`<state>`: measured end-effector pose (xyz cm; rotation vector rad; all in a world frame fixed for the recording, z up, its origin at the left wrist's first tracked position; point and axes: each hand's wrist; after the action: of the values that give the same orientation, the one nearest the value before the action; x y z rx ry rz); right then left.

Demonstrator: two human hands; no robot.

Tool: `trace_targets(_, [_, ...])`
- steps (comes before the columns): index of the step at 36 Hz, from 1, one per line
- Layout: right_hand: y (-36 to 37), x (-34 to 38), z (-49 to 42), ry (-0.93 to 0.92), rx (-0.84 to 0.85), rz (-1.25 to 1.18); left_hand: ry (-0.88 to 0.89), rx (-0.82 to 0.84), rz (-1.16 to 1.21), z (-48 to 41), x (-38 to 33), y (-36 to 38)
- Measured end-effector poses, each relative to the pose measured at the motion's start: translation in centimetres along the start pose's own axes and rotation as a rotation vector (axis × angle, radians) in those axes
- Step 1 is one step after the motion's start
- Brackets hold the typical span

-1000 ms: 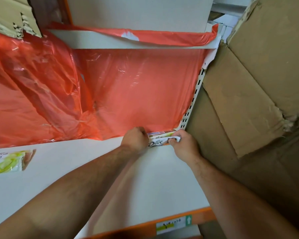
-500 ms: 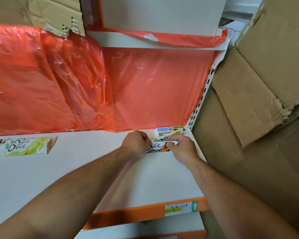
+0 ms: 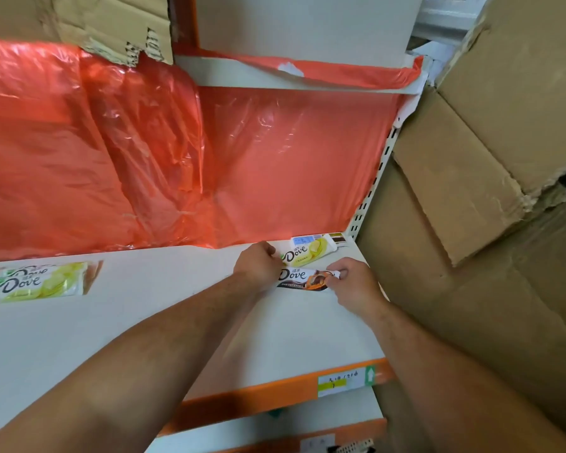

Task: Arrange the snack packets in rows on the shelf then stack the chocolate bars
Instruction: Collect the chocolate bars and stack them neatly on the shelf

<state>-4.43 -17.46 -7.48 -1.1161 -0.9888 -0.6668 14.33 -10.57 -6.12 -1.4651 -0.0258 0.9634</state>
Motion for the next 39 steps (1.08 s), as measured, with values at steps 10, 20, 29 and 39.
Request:
trace_targets(10, [-1.5, -0.9, -0.9, 0.156, 0.095, -0.252, -0.081, 0.134, -0.062, -2.4, -2.3, 0.8])
trace_targets(20, [-1.8, -0.3, -1.6, 0.194, 0.182, -0.191, -0.140, 0.182, 0.206, -1.3, -1.4, -0.4])
trace_targets(29, [-0.3, 2.1, 0.8, 0.148, 0.342, -0.102, -0.187, 0.216, 0.369, 1.7, 2.2, -2.6])
trace_targets(39, [6.6, 6.5, 5.2, 0.017, 0.451, -0.049, -0.153, 0.116, 0.309, 5.1, 10.7, -9.5])
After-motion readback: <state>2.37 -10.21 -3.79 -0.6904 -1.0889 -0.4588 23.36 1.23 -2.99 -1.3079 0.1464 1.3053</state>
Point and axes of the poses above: each hand's wrist, its own z-axis away from the middle knuckle, its own y-axis out of the palm, x = y × z, and after that the axes turned 14 degrees about -z, right-handed
